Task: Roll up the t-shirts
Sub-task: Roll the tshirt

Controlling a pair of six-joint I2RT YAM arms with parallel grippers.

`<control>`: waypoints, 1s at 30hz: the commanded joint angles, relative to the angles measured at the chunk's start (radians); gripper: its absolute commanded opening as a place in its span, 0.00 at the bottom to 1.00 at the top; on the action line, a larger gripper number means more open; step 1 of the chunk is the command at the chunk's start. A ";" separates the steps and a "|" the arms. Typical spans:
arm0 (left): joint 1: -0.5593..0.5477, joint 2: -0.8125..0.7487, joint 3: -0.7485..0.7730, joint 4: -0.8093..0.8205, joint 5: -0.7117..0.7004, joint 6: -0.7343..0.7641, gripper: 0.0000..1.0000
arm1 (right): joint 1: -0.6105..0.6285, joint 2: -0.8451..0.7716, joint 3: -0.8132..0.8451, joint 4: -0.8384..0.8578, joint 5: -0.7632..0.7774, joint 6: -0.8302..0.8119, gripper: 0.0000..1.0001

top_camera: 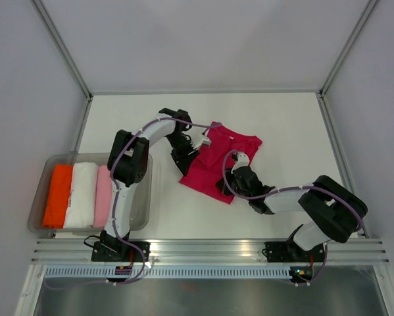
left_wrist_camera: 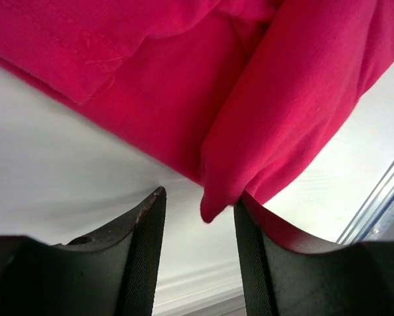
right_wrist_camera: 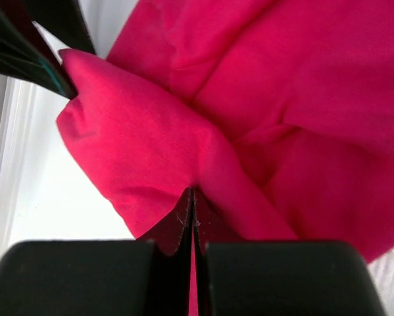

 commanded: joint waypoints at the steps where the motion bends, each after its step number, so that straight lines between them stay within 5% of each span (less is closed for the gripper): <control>1: 0.017 -0.072 0.030 0.021 -0.091 0.065 0.52 | -0.026 -0.021 -0.037 0.091 0.063 0.094 0.01; 8: -0.007 -0.311 -0.112 0.157 -0.110 0.393 0.63 | -0.030 -0.014 -0.046 0.119 0.057 0.142 0.01; 20: -0.156 -0.657 -0.759 0.608 -0.137 0.786 0.86 | -0.047 0.001 -0.074 0.171 0.035 0.188 0.00; 30: -0.196 -0.597 -0.781 0.719 -0.192 0.739 0.83 | -0.052 0.021 -0.089 0.223 -0.004 0.194 0.00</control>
